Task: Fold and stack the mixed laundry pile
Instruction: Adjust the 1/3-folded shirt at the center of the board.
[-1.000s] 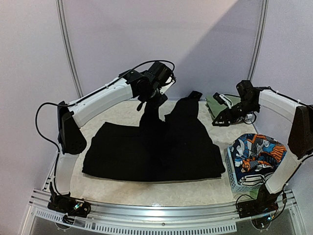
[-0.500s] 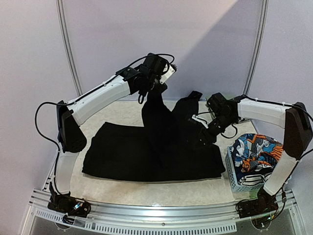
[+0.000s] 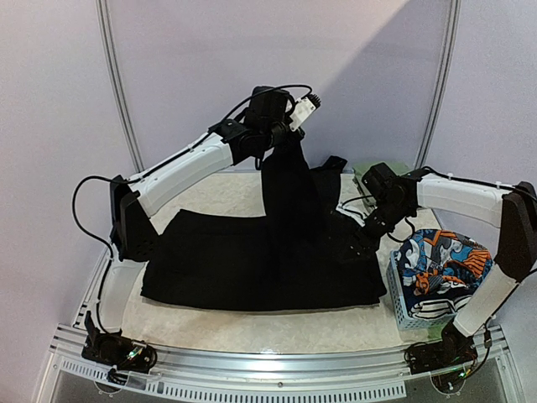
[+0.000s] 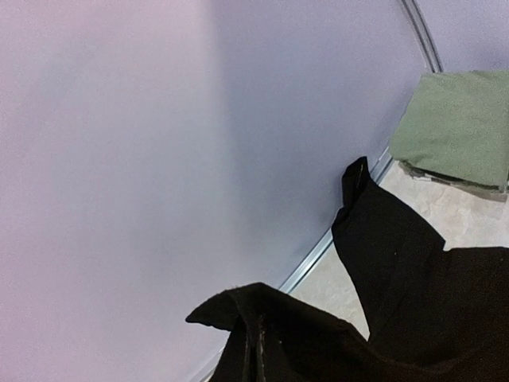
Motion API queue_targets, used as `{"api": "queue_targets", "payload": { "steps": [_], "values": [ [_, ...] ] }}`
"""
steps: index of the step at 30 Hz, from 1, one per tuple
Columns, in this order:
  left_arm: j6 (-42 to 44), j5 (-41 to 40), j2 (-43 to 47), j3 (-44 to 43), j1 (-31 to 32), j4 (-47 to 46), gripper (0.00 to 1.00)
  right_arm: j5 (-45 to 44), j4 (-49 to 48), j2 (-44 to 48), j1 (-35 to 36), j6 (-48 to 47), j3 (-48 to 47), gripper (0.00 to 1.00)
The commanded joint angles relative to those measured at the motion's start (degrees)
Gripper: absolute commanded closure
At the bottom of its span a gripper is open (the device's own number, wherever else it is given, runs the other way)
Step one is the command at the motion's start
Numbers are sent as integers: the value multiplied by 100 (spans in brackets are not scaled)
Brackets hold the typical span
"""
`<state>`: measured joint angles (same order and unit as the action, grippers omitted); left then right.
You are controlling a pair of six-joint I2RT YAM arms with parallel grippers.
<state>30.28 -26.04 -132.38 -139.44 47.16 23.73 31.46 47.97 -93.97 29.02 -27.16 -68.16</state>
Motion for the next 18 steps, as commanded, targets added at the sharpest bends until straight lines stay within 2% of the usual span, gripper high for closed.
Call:
{"api": "queue_targets", "payload": {
  "steps": [1,7,10,12,18],
  "values": [
    [173,380,-164,-256,-31,-647,100,-436,-97,238,-48,72,-40,33],
    [214,358,270,504,118,-342,100,-598,-195,131,-48,87,-29,33],
    [195,392,943,1536,171,-1019,100,-686,-283,121,-42,33,28,33],
    [46,540,1282,1959,142,-1364,100,-516,-355,79,-13,-15,70,34],
    [-545,1405,1907,2569,108,-1385,100,389,-339,-569,32,559,-218,33]
  ]
}}
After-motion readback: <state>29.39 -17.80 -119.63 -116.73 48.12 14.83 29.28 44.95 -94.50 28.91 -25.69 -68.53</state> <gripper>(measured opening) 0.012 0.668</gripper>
